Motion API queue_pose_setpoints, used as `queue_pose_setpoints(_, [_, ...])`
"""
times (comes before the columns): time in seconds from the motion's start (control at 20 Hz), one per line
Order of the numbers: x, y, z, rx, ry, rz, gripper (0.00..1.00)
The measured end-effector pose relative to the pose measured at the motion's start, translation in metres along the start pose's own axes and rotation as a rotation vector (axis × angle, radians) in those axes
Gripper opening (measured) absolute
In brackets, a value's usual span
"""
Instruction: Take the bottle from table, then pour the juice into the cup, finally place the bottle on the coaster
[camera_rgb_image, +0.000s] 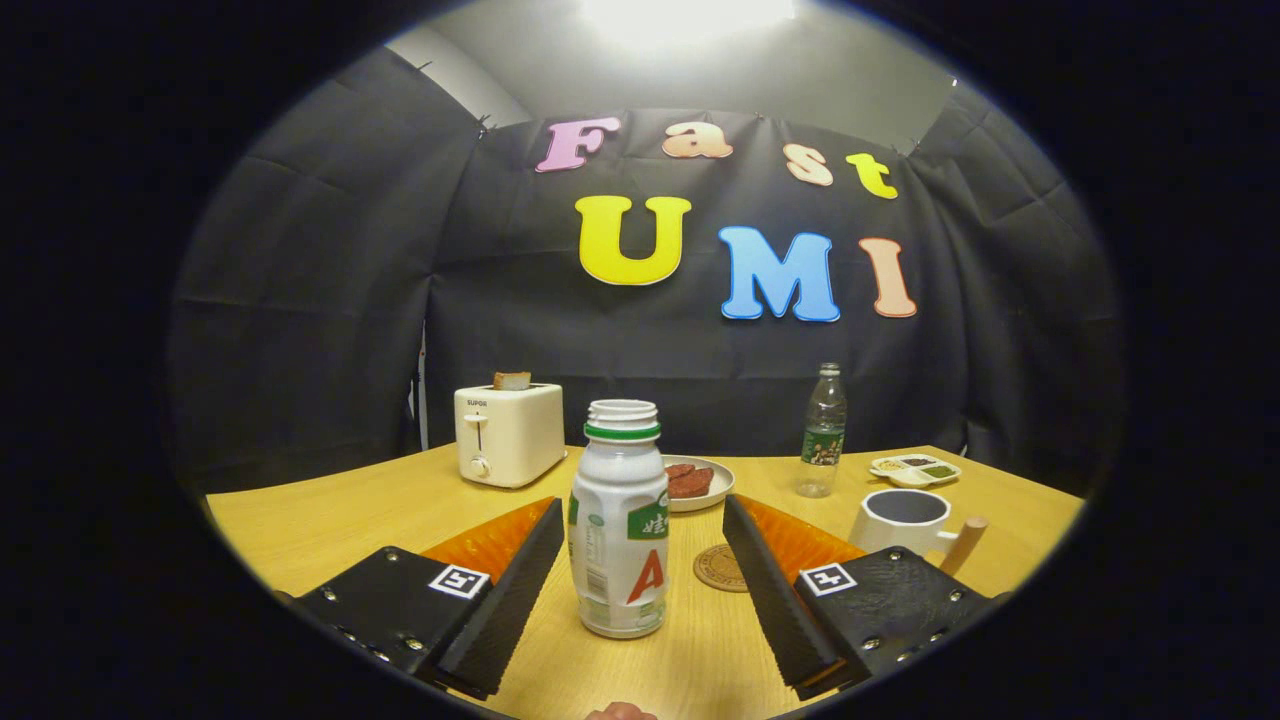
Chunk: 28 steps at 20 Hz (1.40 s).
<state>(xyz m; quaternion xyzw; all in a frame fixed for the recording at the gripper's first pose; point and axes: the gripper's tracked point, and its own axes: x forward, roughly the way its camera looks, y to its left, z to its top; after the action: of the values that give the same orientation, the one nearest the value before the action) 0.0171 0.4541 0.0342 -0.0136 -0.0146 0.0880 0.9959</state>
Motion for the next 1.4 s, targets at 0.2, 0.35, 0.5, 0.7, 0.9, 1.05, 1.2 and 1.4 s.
queue_pose_setpoints(0.2, [0.019, 0.001, -0.015, -0.017, 0.037, -0.023, 0.97])
queue_pose_setpoints(0.35, [0.030, 0.003, -0.019, -0.046, 0.046, -0.029, 0.97])
queue_pose_setpoints(0.5, [0.033, 0.002, -0.020, -0.047, 0.050, -0.037, 0.95])
queue_pose_setpoints(0.7, [0.032, 0.007, -0.019, 0.014, 0.043, -0.001, 0.71])
queue_pose_setpoints(0.9, [0.028, 0.001, -0.019, 0.097, 0.054, -0.014, 0.66])
queue_pose_setpoints(1.05, [0.026, -0.002, -0.017, 0.124, 0.065, -0.022, 0.66])
queue_pose_setpoints(1.2, [0.028, -0.003, -0.019, 0.166, 0.089, -0.005, 0.66])
queue_pose_setpoints(1.4, [0.025, -0.012, -0.010, 0.270, 0.097, -0.015, 0.66])
